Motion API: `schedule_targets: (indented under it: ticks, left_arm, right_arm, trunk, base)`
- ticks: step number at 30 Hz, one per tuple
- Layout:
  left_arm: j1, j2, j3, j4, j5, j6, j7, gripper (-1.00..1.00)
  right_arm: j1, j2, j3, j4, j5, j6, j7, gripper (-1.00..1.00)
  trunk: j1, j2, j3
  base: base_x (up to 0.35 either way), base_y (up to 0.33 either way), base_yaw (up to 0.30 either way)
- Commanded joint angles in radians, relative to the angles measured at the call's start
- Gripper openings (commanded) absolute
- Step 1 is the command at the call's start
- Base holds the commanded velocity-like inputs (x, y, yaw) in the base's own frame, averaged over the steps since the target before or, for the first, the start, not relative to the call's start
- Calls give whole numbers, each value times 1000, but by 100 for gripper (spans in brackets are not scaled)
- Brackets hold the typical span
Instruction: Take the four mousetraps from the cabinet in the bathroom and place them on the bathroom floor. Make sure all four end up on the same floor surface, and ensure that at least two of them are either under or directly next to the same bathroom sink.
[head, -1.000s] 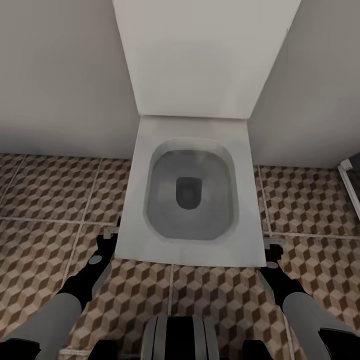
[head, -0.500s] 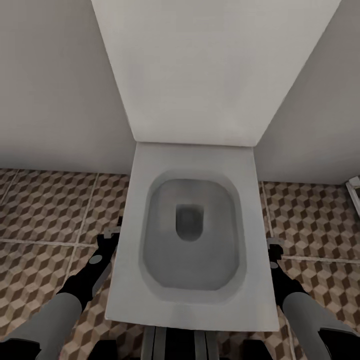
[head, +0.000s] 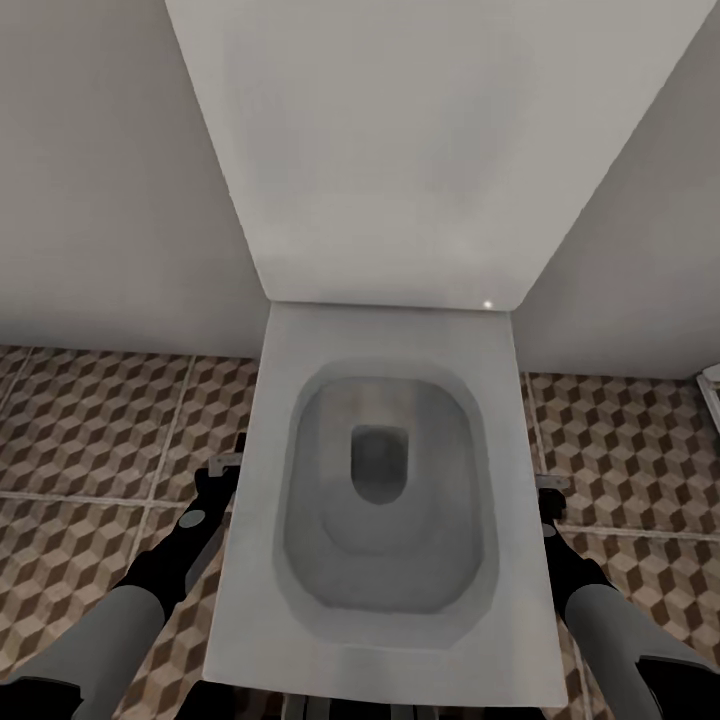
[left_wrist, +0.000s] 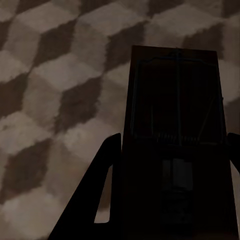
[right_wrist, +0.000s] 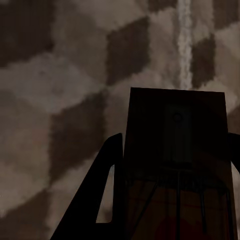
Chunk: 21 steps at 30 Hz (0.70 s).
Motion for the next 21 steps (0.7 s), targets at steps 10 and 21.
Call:
schedule_targets:
  ticks: [10, 21]
  left_arm:
    - [-1, 1, -9, -1, 9, -6, 10, -100]
    - [-1, 3, -9, -1, 8, -6, 11, -100]
  right_arm:
    - [-1, 1, -7, 1, 9, -4, 1, -100]
    - [-1, 2, -7, 1, 9, -4, 1, -100]
  trunk:
    - [0, 0, 0]
    - [0, 0, 0]
  base:
    - [1, -60, 0]
    - [0, -4, 0]
